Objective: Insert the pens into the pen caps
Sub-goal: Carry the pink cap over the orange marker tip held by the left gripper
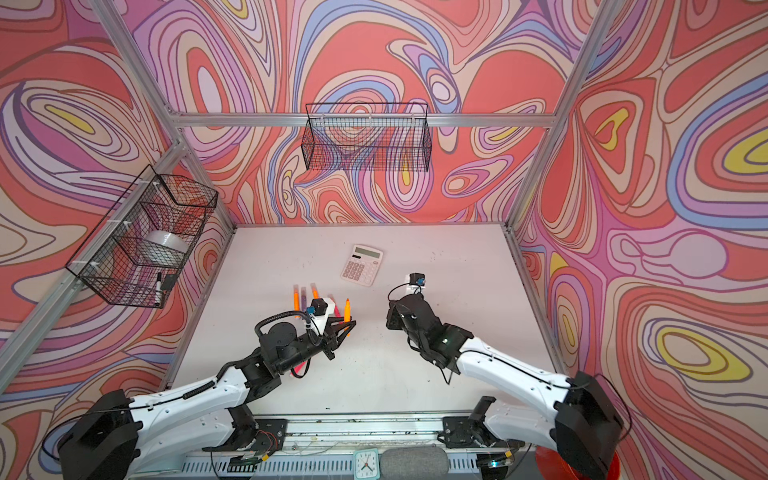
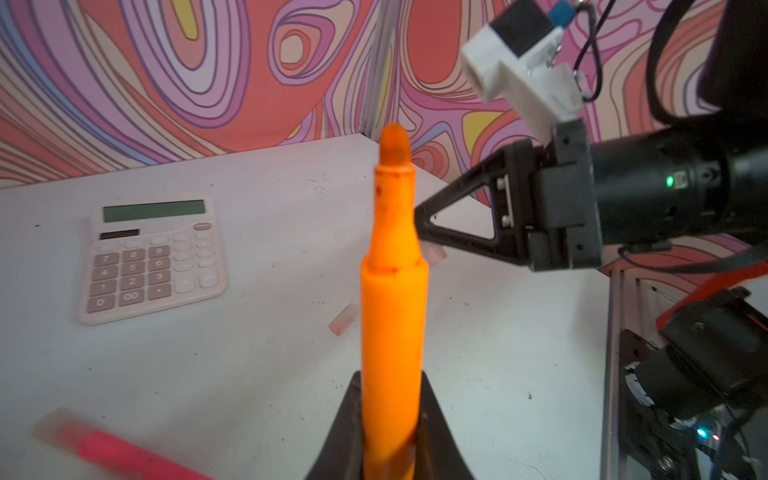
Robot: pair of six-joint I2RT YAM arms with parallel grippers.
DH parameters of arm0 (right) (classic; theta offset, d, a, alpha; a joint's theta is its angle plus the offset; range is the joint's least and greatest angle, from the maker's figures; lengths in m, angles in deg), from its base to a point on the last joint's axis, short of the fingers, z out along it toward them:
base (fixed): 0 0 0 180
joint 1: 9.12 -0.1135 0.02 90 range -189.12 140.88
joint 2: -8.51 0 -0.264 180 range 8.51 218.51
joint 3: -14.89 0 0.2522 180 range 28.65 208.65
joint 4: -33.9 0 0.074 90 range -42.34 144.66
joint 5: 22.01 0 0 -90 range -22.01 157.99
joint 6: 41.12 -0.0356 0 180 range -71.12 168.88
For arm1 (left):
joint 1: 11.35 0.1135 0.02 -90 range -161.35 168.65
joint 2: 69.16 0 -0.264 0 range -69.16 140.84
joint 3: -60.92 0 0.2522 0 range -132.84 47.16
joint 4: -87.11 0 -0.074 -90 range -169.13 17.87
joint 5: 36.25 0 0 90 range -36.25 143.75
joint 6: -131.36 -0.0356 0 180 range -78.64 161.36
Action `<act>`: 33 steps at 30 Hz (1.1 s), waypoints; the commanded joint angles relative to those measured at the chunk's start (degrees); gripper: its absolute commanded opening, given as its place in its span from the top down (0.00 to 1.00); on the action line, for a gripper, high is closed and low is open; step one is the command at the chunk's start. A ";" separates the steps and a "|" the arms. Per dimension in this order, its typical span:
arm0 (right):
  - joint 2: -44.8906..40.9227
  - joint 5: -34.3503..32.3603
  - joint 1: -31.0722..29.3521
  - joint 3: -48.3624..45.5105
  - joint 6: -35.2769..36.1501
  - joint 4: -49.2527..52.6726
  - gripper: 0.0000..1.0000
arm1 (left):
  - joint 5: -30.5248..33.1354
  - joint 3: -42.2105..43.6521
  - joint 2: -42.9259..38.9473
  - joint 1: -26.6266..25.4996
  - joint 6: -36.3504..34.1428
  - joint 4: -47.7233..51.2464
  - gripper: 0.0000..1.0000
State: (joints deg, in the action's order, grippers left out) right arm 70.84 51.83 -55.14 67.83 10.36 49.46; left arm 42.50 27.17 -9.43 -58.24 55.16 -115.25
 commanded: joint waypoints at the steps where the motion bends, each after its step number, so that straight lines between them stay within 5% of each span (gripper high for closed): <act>1: -3.79 6.71 0.06 -2.49 4.84 -13.16 0.99 | -10.59 -3.08 1.25 -0.13 0.68 -2.22 1.00; 11: -4.12 17.95 -1.53 -8.31 7.02 -42.22 1.00 | -15.50 -4.46 3.29 -0.07 1.65 -2.34 1.00; 33: 0.28 14.30 -5.67 -11.89 7.77 -51.63 1.00 | -15.09 -4.63 3.83 -0.05 1.98 -2.39 1.00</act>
State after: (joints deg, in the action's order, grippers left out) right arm 70.55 66.91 -60.25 56.59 17.68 0.46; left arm 27.66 23.87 -5.30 -58.24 56.65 -116.21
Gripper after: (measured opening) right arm 0.140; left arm 0.181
